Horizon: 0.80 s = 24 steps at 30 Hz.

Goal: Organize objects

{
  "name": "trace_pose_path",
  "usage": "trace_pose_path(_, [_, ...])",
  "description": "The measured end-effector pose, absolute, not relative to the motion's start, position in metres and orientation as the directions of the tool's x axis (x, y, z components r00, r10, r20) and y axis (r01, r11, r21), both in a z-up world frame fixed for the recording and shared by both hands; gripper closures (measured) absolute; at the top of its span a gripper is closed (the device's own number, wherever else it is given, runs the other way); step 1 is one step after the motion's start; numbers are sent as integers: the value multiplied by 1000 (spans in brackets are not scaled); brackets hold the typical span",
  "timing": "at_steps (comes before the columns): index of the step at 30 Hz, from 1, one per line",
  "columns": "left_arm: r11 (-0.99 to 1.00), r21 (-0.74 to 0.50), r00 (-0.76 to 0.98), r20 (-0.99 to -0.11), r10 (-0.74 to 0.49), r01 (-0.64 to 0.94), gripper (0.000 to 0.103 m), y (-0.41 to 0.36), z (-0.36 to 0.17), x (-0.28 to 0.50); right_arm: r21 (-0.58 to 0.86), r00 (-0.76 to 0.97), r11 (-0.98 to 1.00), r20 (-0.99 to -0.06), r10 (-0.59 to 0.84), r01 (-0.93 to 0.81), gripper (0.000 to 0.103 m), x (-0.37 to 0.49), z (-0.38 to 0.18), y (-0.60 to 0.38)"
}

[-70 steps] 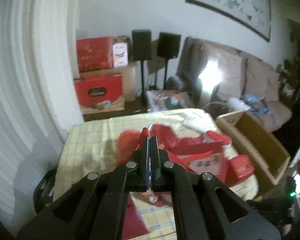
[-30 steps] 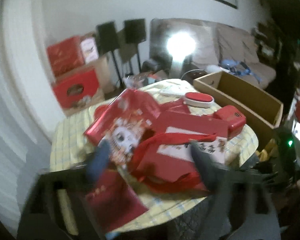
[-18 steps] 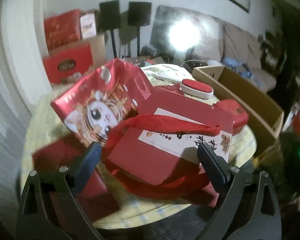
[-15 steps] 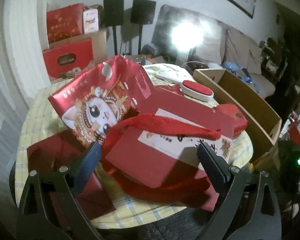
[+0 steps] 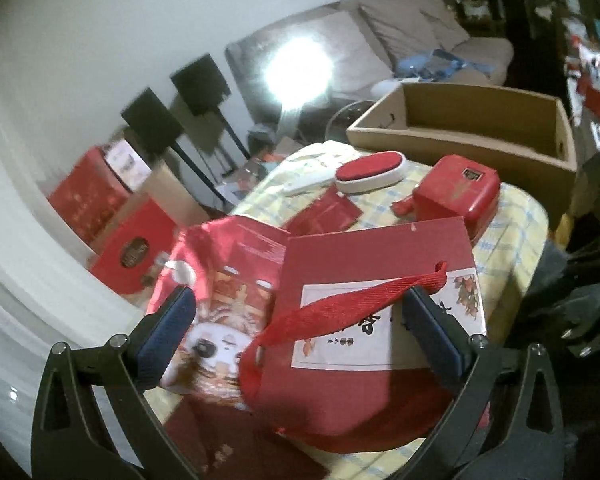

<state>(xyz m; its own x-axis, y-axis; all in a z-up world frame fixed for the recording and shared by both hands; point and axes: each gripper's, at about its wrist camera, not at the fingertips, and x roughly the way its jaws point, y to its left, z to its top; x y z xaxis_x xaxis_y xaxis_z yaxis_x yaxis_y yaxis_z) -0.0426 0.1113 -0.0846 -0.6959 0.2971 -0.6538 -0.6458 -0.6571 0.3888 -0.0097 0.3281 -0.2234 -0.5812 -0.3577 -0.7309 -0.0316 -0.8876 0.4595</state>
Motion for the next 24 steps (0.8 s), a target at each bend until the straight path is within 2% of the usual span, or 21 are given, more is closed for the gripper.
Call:
trace_pose_path(2, [-675,348,-677,-670,306,-650,0,108,-84,-47,461,-582,-887,-729,-360,-28,49,-7,-223,333])
trace_pose_path(3, [-689,307,-654,-687,317,-657,3,106,-84,-51,463,-582,-886,-728,-362,-28,49,-6,-222,335])
trace_pose_path(5, [-708,225,-603,-721,341,-669,20,101,-84,-60,470,-588,-882,-722,-364,-30,49,0,-218,346])
trace_pose_path(6, [-716,193,-585,-732,351,-671,36,98,-83,-62,472,-593,-881,-718,-365,-30,49,1,-217,347])
trace_pose_path(7, [-721,184,-580,-735,350,-668,59,96,-81,-63,474,-595,-880,-716,-365,-30,49,2,-216,349])
trace_pose_path(8, [-726,210,-600,-728,331,-655,76,96,-78,-62,477,-598,-878,-712,-367,-30,49,3,-215,350])
trace_pose_path(9, [-728,247,-623,-722,302,-640,101,99,-78,-60,482,-602,-876,-707,-370,-27,49,4,-214,350])
trace_pose_path(10, [-733,272,-645,-708,286,-623,103,99,-79,-59,485,-603,-874,-705,-374,-25,49,5,-213,349])
trace_pose_path(14, [-776,191,-659,-668,345,-601,103,87,-65,-58,492,-605,-870,-701,-378,-27,49,5,-212,349])
trace_pose_path(17, [-793,182,-674,-655,343,-581,103,82,-53,-61,494,-615,-869,-694,-373,-30,49,7,-209,353])
trace_pose_path(19, [-772,199,-653,-679,336,-604,100,86,-52,-61,493,-619,-869,-693,-369,-35,49,8,-209,354])
trace_pose_path(21, [-729,285,-674,-669,314,-623,95,91,-57,-54,496,-622,-867,-692,-366,-42,49,8,-208,355])
trace_pose_path(22, [-699,310,-666,-677,314,-645,80,95,-61,-51,497,-623,-866,-691,-366,-43,49,7,-207,352])
trace_pose_path(23, [-679,315,-652,-688,318,-664,69,97,-64,-49,498,-624,-866,-690,-366,-43,49,7,-207,352])
trace_pose_path(24, [-646,320,-631,-702,330,-693,48,100,-67,-46,499,-624,-866,-690,-367,-42,49,7,-207,352])
